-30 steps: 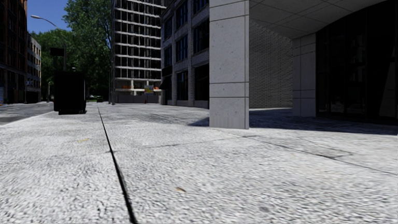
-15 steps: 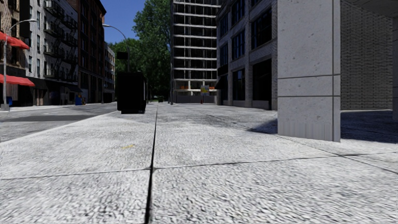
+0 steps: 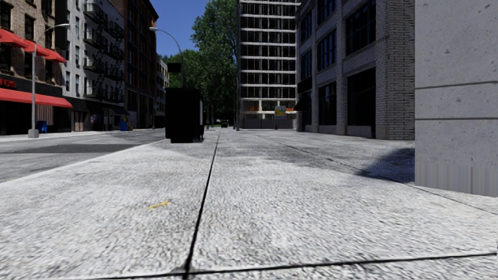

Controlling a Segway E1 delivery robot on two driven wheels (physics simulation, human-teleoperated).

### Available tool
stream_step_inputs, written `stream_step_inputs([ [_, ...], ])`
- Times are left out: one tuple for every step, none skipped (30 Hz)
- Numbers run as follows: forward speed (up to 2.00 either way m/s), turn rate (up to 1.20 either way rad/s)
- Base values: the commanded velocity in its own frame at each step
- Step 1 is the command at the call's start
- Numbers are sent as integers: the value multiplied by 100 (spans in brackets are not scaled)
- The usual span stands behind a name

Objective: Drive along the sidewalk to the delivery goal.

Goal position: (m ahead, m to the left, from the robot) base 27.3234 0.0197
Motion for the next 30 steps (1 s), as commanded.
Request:
stream_step_inputs([
  [200,0],
  [200,0],
  [200,0],
  [200,0],
  [200,0],
  [200,0],
  [200,0],
  [200,0],
  [200,0],
  [200,0],
  [200,0],
  [200,0],
  [200,0],
  [200,0],
  [200,0],
  [200,0],
  [200,0],
  [200,0],
  [200,0],
  [200,0],
  [200,0],
  [200,0],
  [200,0],
  [200,0],
  [200,0],
  [200,0],
  [200,0],
  [200,0],
  [200,0],
  [200,0],
])
